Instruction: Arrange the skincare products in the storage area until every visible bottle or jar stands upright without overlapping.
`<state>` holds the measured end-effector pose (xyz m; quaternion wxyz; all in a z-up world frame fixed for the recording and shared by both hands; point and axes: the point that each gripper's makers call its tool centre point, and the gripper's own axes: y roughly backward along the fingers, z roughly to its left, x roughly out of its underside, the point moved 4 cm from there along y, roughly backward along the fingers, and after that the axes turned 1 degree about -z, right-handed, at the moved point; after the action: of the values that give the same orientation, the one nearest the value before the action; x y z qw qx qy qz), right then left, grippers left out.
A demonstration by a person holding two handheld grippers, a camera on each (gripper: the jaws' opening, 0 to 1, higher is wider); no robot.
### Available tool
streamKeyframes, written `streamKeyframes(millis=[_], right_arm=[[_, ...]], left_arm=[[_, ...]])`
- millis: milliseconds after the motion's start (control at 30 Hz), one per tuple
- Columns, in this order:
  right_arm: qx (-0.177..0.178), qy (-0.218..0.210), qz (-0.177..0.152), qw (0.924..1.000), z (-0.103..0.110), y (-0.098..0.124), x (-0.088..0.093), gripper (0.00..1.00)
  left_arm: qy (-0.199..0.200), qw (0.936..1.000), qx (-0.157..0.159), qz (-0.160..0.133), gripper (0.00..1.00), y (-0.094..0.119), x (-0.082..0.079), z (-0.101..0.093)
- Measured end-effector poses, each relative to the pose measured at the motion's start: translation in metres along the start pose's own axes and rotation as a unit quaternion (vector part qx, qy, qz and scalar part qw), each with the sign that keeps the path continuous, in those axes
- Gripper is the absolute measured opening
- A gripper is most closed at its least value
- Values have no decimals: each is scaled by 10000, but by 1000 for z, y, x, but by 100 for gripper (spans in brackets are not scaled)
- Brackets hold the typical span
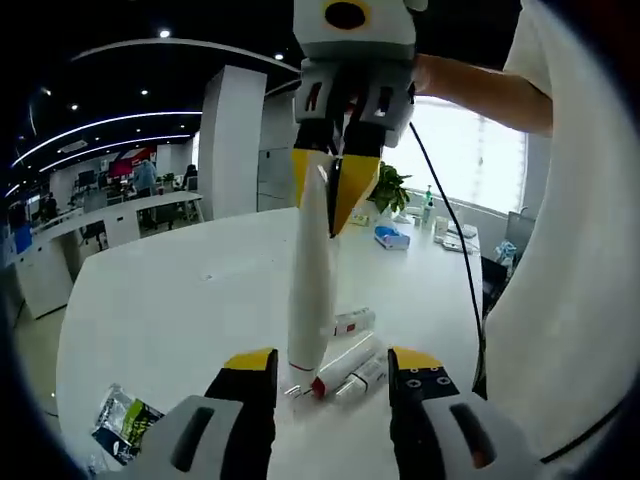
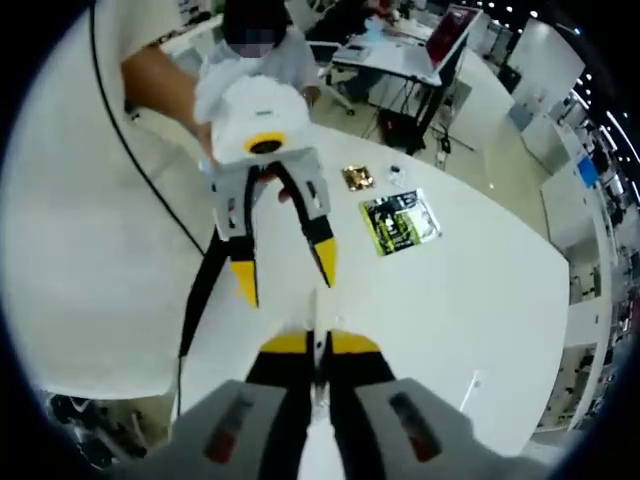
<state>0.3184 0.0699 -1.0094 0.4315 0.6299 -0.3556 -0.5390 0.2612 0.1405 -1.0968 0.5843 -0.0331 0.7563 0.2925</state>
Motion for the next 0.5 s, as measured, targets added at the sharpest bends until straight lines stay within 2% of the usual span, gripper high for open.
streamKeyframes(millis=[267,500], right_arm=[[141,-285,67,9995,-43,-8,17,2],[186,-545,119,9983,-70,-21,33,2]], left_arm=[[229,9996,-161,43,50,17,15,10],[326,9991,-253,109,51,26,25,16]])
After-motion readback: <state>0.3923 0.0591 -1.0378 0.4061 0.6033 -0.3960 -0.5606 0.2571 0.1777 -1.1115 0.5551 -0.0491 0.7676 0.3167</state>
